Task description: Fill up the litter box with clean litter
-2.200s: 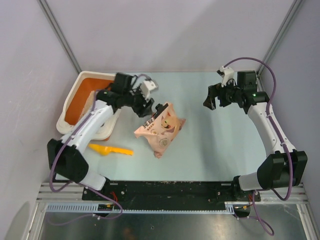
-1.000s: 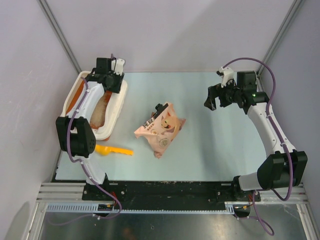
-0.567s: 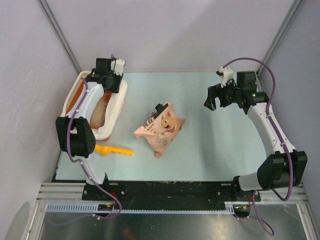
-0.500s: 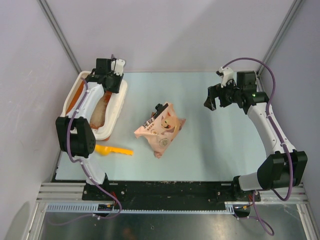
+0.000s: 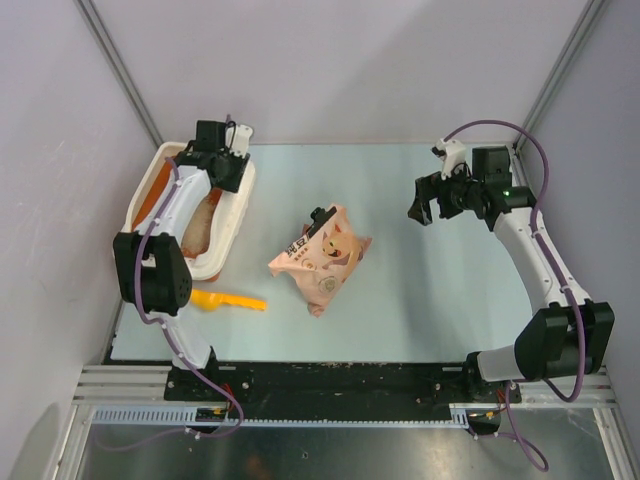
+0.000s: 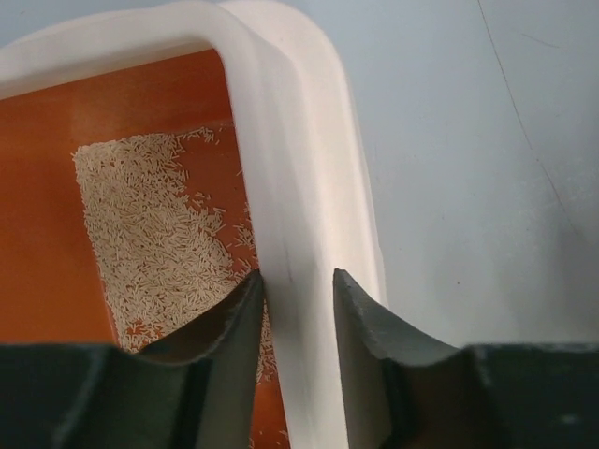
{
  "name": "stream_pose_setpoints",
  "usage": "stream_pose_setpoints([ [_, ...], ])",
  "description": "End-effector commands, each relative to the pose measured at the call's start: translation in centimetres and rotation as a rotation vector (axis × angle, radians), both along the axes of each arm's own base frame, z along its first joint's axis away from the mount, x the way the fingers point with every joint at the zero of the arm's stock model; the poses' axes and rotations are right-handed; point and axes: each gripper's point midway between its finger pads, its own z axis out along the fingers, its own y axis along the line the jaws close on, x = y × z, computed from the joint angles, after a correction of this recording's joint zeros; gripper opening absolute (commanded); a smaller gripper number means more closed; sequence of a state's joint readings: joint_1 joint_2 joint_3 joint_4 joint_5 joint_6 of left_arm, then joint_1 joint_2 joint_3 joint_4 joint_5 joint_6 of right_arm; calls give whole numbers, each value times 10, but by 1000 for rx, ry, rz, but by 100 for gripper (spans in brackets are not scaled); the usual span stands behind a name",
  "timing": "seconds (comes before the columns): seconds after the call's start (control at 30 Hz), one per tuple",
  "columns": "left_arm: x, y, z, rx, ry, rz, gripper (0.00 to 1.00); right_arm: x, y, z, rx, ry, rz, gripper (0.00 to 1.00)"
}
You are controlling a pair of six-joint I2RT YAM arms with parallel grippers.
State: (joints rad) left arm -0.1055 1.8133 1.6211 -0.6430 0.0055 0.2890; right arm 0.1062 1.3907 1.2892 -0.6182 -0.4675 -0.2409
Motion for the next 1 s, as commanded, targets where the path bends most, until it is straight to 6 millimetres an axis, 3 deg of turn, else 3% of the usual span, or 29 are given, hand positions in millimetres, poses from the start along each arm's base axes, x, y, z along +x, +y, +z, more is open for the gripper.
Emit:
stream_pose_setpoints([
  [0.0, 1, -16, 9, -44, -19, -87, 36, 0, -4, 15, -6, -61, -6, 100],
  [0.27, -5, -54, 13, -105, -22, -282, 10, -2, -11, 15, -9, -64, -22, 100],
  [0.4, -23, -92, 15, -103, -34, -507, 3, -5, -14, 14, -6, -61, -32, 100],
  [0.6, -45, -129, 6, 34, -65, -802, 0, -7, -14, 12, 2, -56, -28, 100],
  [0.77, -37, -147, 4, 140, -106, -931, 0, -7, -14, 12, 4, -55, -29, 100],
  [0.97, -34, -168, 7, 142, -121, -976, 0, -10, -15, 14, 4, -57, -32, 100],
])
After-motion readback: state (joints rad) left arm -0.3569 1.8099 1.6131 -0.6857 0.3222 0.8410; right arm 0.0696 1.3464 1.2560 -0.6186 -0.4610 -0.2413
